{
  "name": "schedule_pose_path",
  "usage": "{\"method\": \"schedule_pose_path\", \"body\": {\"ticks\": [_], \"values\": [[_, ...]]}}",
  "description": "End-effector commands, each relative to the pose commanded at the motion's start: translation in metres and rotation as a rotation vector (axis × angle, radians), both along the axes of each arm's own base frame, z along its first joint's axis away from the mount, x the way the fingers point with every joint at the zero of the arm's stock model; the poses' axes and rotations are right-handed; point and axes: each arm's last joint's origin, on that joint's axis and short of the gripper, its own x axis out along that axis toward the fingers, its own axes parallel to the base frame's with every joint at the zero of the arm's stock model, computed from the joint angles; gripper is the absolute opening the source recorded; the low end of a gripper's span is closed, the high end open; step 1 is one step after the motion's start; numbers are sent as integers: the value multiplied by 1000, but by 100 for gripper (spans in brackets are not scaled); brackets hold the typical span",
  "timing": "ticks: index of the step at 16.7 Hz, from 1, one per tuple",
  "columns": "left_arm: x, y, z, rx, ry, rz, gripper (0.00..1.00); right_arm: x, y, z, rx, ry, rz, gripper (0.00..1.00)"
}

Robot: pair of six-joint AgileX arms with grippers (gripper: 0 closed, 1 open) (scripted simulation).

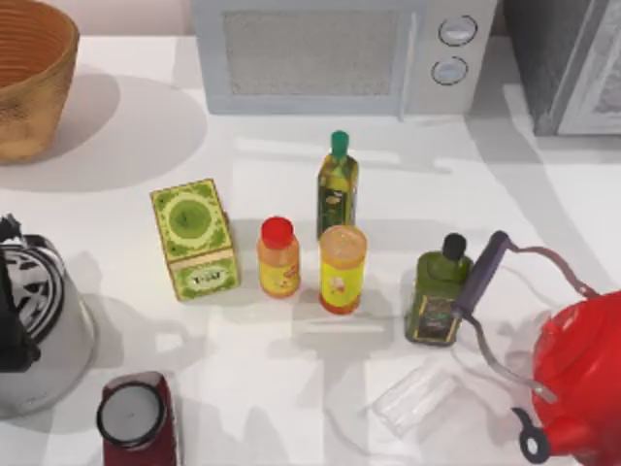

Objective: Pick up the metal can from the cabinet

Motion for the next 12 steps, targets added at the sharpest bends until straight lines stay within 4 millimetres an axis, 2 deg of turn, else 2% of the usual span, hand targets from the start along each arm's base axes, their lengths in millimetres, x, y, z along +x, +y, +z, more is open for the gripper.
{"method": "schedule_pose_path", "body": {"ticks": [5,10,12], "values": [[0,0,0,0,0,0,100,31,0,-1,0,0,0,100],[0,0,0,0,0,0,100,35,-1,-2,0,0,0,100],[0,0,0,0,0,0,100,35,-1,-2,0,0,0,85]]}}
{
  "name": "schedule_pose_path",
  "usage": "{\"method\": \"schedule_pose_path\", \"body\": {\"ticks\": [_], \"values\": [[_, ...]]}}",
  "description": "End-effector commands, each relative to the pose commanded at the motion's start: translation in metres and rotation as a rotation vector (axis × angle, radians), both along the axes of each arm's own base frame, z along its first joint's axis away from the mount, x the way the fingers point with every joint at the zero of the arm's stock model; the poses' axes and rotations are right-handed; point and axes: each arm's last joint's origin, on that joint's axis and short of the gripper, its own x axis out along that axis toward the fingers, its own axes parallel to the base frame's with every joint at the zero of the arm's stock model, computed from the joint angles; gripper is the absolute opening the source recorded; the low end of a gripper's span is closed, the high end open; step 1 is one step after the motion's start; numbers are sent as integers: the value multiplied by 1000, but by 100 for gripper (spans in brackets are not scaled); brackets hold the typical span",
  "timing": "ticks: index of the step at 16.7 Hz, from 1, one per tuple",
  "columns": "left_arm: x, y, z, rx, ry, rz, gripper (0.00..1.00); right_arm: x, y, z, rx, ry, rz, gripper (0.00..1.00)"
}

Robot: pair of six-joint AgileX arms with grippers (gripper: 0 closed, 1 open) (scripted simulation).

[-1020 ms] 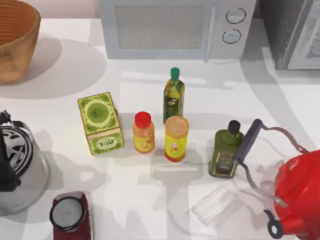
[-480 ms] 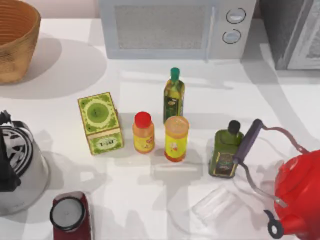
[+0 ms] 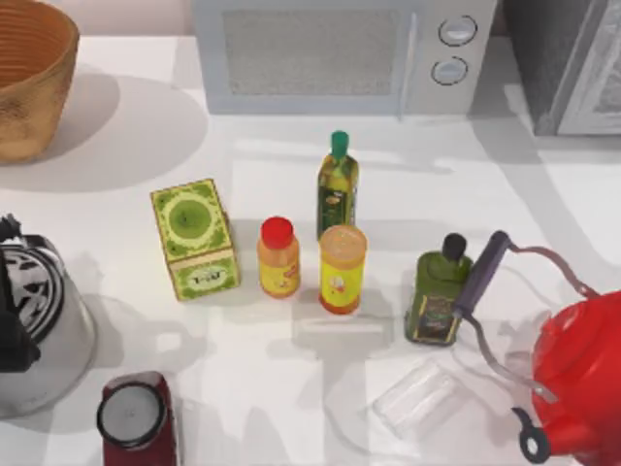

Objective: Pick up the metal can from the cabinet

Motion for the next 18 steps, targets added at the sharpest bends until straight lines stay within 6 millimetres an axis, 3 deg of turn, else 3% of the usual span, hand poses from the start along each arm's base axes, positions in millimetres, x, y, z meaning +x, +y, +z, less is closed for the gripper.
{"method": "schedule_pose_path", "body": {"ticks": [11,18], "values": [[0,0,0,0,0,0,100,0,0,0,0,0,0,2],[0,0,0,0,0,0,100,0,0,0,0,0,0,0]]}}
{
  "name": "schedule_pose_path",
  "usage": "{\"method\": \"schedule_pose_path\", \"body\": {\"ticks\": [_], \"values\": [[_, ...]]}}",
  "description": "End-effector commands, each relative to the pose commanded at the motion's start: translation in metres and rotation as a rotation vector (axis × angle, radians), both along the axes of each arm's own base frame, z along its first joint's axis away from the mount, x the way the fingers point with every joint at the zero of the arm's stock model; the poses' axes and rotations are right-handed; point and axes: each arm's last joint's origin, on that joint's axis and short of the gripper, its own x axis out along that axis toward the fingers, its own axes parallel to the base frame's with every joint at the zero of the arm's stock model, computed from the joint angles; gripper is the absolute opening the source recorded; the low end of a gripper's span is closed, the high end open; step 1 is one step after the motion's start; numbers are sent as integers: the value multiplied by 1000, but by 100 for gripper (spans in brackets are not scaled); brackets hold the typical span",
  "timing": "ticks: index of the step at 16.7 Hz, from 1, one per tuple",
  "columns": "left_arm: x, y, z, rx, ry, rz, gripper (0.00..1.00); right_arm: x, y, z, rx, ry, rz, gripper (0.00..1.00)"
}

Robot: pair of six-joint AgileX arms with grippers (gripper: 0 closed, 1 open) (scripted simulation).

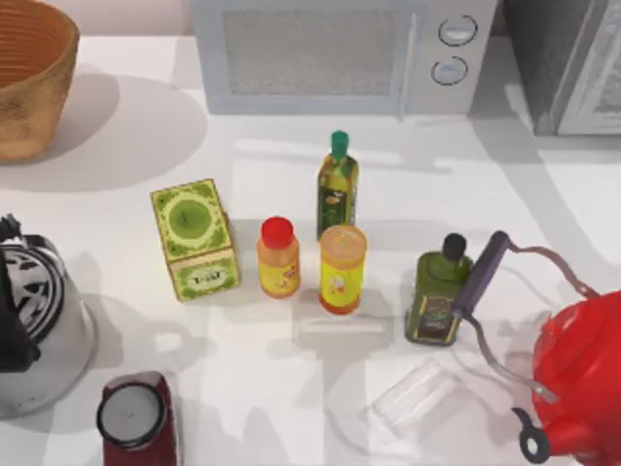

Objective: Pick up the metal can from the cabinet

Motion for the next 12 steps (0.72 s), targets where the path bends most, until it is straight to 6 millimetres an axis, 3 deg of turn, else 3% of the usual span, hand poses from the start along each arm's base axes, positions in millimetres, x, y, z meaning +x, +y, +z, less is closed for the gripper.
{"method": "schedule_pose_path", "body": {"ticks": [3,5,8,12], "values": [[0,0,0,0,0,0,100,-2,1,1,2,-1,3,0],[0,0,0,0,0,0,100,-15,5,9,3,-5,6,0],[0,0,0,0,0,0,100,-57,12,27,3,-5,8,0],[0,0,0,0,0,0,100,-129,11,50,2,-3,4,0]]}}
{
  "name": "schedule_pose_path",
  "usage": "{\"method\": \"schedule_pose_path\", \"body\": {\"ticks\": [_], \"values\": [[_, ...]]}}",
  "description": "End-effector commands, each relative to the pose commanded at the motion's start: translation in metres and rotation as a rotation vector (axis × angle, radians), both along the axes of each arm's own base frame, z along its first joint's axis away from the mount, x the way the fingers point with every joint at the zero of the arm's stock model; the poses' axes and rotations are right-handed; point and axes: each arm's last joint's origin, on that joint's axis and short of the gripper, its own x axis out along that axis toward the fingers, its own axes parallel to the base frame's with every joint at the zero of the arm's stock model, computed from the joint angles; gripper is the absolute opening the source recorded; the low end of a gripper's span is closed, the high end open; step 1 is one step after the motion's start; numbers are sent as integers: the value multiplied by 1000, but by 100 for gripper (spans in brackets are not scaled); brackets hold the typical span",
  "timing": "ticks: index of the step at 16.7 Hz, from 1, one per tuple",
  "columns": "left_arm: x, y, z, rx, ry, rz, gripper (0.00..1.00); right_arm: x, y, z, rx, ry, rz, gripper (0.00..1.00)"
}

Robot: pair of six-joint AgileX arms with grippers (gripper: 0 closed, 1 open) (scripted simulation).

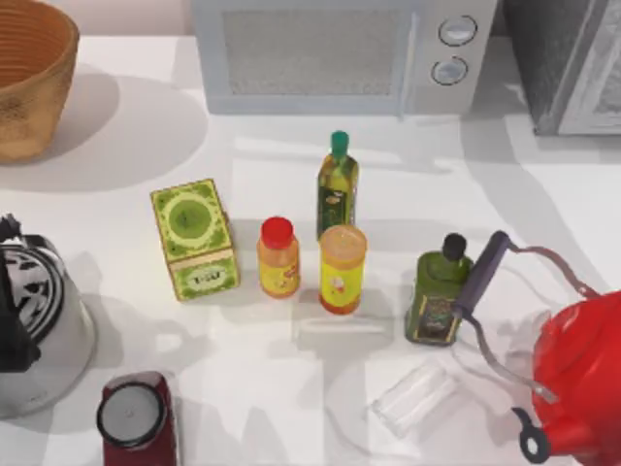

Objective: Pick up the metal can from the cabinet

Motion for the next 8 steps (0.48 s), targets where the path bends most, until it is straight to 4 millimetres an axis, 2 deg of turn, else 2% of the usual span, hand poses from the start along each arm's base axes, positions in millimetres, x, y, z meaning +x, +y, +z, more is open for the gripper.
{"method": "schedule_pose_path", "body": {"ticks": [2,4,8], "values": [[0,0,0,0,0,0,100,-31,-4,7,1,-1,-1,0],[0,0,0,0,0,0,100,-49,-8,10,0,1,-2,0],[0,0,0,0,0,0,100,-51,-9,11,3,-1,-4,0]]}}
